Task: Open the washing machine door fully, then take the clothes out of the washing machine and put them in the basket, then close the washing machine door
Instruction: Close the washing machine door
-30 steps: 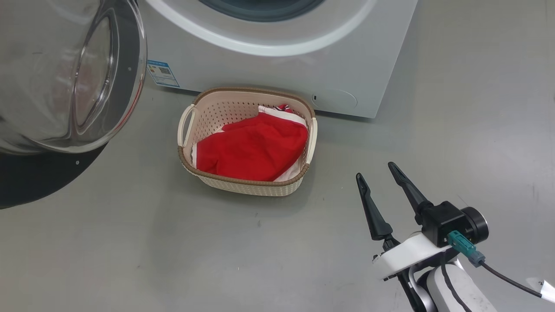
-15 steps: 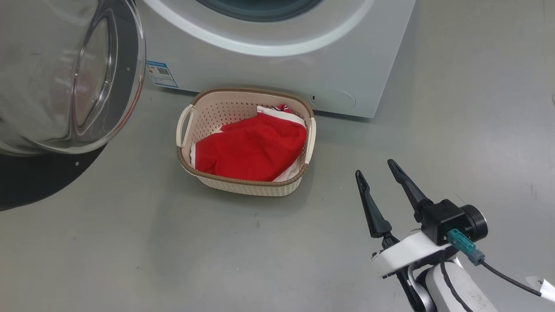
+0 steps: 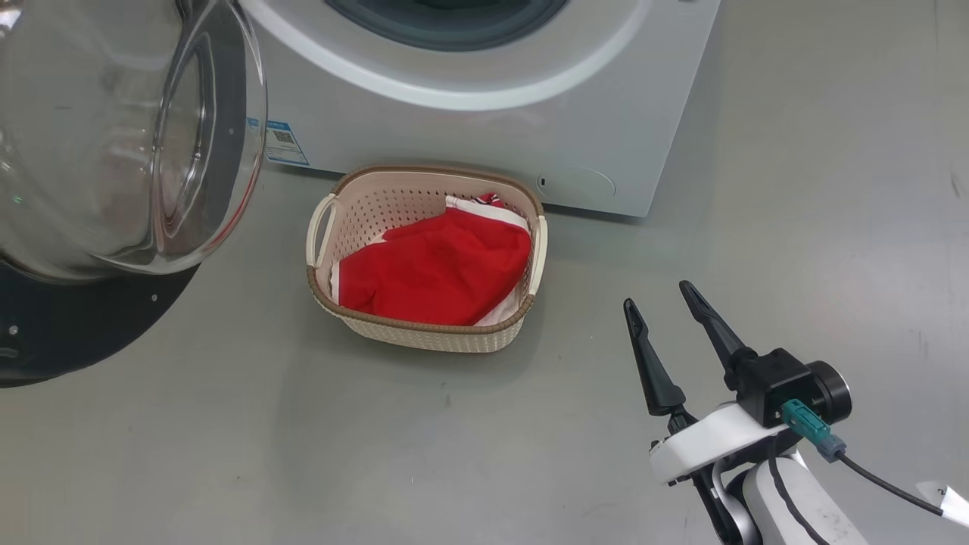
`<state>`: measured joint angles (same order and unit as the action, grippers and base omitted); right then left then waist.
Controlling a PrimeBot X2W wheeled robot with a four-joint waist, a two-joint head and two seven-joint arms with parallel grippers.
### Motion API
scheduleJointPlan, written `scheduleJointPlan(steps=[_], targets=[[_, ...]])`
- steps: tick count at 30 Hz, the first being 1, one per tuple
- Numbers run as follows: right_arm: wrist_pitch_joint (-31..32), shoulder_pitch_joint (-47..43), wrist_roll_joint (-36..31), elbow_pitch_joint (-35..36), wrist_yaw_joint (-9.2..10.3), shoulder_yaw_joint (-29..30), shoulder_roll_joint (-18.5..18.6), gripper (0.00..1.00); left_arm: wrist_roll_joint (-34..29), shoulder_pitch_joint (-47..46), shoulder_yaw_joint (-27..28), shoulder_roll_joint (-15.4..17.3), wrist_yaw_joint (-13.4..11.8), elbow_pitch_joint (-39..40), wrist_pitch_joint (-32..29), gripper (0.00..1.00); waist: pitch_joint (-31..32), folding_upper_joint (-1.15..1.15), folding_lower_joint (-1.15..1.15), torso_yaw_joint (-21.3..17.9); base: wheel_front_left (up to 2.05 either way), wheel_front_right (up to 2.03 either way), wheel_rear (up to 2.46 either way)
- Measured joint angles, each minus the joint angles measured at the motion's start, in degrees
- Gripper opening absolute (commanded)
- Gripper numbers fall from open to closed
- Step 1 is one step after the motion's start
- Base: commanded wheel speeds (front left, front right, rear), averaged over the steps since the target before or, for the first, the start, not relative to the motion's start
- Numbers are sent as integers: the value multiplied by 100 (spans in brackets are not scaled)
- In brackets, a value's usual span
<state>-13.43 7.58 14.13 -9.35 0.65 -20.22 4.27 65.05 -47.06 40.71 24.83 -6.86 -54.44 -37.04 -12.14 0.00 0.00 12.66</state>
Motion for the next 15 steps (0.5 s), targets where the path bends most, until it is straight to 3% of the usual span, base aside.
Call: scheduleJointPlan(steps=[4,15], targets=[[-11,-1,48,-35,0,7,-15,100,5,9,-122,-53,25,-38,-324,0,107,0,0,-2,0,0,0],[-49,-54,125,-77,0,57,-44,100,116,272,-492,-591,602,14,-1340,0,421,0,0,9,0,0,0]])
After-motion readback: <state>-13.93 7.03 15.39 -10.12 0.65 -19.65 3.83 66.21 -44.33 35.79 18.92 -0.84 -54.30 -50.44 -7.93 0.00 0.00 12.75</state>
